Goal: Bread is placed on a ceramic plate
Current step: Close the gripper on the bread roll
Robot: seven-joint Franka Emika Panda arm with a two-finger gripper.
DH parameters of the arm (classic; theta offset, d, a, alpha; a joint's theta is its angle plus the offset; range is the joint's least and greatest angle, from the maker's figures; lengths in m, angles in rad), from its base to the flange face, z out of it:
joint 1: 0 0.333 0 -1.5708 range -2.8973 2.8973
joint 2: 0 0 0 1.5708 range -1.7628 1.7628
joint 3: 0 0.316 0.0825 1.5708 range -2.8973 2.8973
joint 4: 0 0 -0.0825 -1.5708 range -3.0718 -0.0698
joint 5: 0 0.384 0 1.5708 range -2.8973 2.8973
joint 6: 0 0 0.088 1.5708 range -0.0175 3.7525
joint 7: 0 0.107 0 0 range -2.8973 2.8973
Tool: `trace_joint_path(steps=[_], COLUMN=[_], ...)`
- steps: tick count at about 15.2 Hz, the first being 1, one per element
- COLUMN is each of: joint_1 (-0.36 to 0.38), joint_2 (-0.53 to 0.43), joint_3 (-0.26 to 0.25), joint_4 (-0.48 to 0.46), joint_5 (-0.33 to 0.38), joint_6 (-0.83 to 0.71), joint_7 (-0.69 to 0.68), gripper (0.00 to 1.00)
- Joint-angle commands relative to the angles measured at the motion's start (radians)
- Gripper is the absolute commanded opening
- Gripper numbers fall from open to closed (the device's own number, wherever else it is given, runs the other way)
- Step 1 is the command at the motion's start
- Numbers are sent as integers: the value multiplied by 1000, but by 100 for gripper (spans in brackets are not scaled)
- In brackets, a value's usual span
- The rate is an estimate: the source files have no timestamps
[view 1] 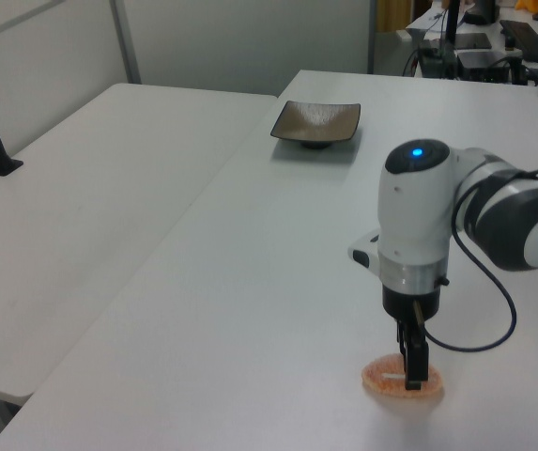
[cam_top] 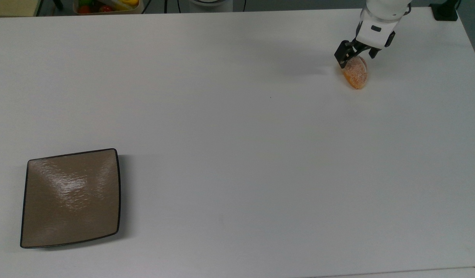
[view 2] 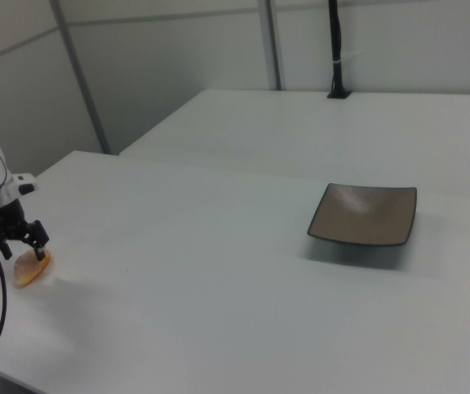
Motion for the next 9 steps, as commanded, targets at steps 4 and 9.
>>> trace_joint_path(steps=[4, 9], joint_1=[-6, -36], joint_2=[34, 30], joint_3=[19, 56], joint_4=[-31, -23], joint_5=[-66, -66], joint_6=[49, 38], joint_7=[65, 66], gripper=[92, 34])
